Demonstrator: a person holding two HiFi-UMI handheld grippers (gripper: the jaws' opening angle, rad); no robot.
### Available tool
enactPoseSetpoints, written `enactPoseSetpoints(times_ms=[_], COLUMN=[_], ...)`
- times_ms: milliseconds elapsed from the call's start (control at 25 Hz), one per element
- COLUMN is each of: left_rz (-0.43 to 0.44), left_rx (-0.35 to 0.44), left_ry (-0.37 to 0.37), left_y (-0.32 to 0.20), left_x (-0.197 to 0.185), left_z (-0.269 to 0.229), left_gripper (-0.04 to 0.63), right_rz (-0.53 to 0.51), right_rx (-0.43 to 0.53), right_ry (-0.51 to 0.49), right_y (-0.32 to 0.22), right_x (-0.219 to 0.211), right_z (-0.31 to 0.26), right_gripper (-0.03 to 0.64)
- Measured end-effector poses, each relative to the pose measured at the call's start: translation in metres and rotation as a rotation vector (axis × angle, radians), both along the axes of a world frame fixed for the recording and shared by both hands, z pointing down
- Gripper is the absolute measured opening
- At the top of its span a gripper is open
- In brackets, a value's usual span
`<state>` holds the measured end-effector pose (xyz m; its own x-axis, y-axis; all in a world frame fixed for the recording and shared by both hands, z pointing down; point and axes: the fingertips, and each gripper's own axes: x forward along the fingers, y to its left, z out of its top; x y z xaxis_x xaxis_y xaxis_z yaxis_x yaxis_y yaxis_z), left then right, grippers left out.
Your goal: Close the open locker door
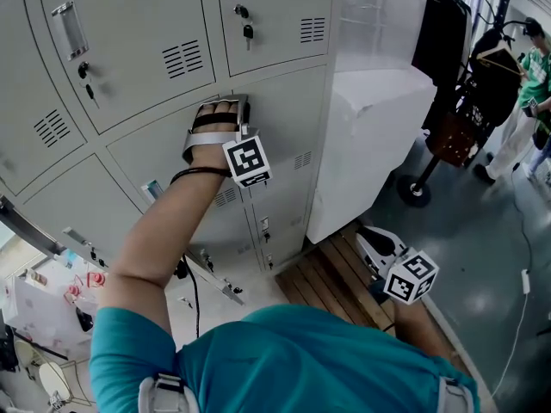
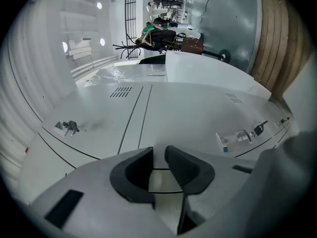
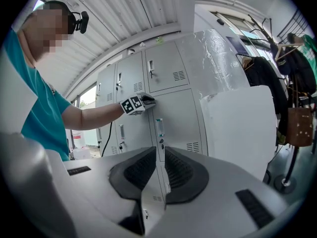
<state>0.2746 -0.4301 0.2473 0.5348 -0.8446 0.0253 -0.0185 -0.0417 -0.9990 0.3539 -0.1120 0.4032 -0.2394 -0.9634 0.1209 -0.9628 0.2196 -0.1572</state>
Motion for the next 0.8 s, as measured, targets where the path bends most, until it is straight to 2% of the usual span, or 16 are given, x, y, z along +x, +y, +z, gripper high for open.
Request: enactPoseSetpoints(times_ms=[160, 280, 400, 480, 560, 680, 800], left_rz=[-0.003, 0.021, 0.082, 0.187, 0.321, 0.492, 0.582], left_rx=[-0.008, -0.027, -0.126, -0.257, -0.437, -0.76, -1.104], left_ry=[0.014, 0.055, 0.151, 0.247, 0.343, 0.52, 0.762], left_y=[0.001, 0.001, 0.015, 0.044, 0.083, 0.141, 0.18], left_x=[0.0, -0.002, -0.011, -0.013, -0.015, -0.025, -0.042], left_z=[0.0, -0.001, 0.002, 0.007, 0.023, 0.056, 0.092], left_gripper=[0.101, 0.101, 0.103, 0.103, 0.103, 0.103, 0.101], right_rz=[-0.003, -0.013, -0.02, -0.023, -0.024, -0.03, -0.037], right_rx=[-0.001, 0.009, 0.013, 0.014, 0.014, 0.018, 0.018], right_ry=[0.001, 0.005, 0.011, 0.014, 0.018, 0.028, 0.036], right_y=[0.003, 0.006, 0.009, 0.01, 0.011, 0.011, 0.012], right_x=[0.003, 0.002, 0.003, 0.004, 0.003, 0.002, 0.0], right_z=[-0.001, -0.005, -0.007, -0.008, -0.01, -0.014, -0.016], right_gripper=[0.038, 0.038, 0.038, 0.038, 0.038, 0.038, 0.038])
